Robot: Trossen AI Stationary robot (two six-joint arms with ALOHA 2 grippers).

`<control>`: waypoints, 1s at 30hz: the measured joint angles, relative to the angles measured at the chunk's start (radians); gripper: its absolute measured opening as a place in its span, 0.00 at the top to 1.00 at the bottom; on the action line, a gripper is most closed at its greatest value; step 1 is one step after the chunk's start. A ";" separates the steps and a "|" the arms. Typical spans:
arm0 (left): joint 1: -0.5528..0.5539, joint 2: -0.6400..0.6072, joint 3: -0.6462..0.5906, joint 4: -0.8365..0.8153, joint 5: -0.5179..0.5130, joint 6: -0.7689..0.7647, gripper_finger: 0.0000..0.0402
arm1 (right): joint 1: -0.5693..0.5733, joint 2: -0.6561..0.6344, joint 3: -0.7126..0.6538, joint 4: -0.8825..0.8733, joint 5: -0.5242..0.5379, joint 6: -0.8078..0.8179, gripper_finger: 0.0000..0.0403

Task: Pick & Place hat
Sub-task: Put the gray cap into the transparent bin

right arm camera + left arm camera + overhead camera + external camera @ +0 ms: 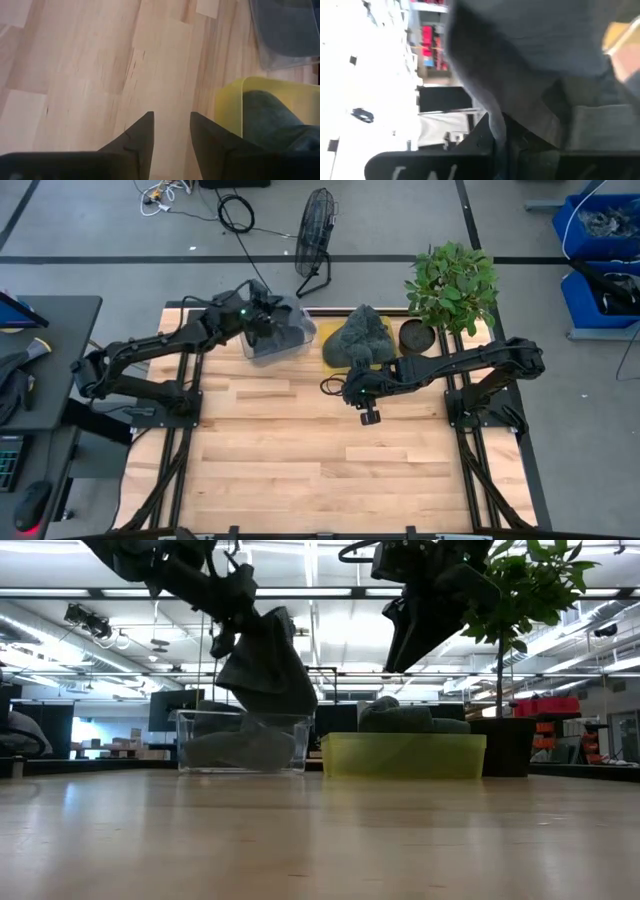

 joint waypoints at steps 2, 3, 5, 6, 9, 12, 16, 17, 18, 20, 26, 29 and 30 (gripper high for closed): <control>0.000 0.000 0.000 0.040 0.003 0.042 0.98 | 0.000 0.000 0.000 0.000 0.000 -0.004 0.68; 0.000 0.000 -0.001 0.072 0.004 0.067 0.98 | 0.000 0.000 0.000 0.000 0.000 -0.006 0.68; 0.004 0.000 -0.001 0.159 0.007 0.109 0.98 | 0.000 0.000 0.000 0.001 0.000 -0.011 0.68; 0.007 0.000 -0.001 0.200 0.015 0.122 0.98 | 0.000 0.000 0.000 0.000 0.000 -0.011 0.68; 0.021 -0.001 0.000 0.233 0.061 0.123 0.97 | 0.000 0.000 0.000 0.000 0.000 -0.003 0.68; 0.038 -0.001 -0.001 0.172 0.116 0.019 0.97 | 0.000 0.000 0.000 0.000 0.000 0.000 0.68; 0.044 0.001 0.000 -0.097 0.186 -0.077 0.98 | 0.000 0.000 0.000 0.000 0.000 0.000 0.68; 0.044 0.003 0.000 -0.162 0.186 -0.073 0.98 | 0.000 0.000 0.000 0.000 0.000 0.000 0.68; 0.044 0.003 0.000 -0.221 0.186 -0.073 0.98 | 0.000 0.000 0.000 0.000 0.000 0.000 0.68; 0.044 0.003 0.000 -0.305 0.179 -0.071 0.98 | 0.000 0.000 0.000 0.000 0.000 0.000 0.68; 0.043 -0.001 0.000 -0.292 0.004 0.027 0.98 | 0.000 0.000 0.000 0.000 0.000 -0.003 0.68; 0.040 -0.033 -0.001 -0.253 -0.028 0.091 0.98 | 0.000 0.000 0.000 0.000 0.000 0.001 0.68; 0.036 -0.047 -0.001 -0.249 -0.030 0.123 0.98 | 0.000 0.000 0.000 0.000 0.000 0.006 0.68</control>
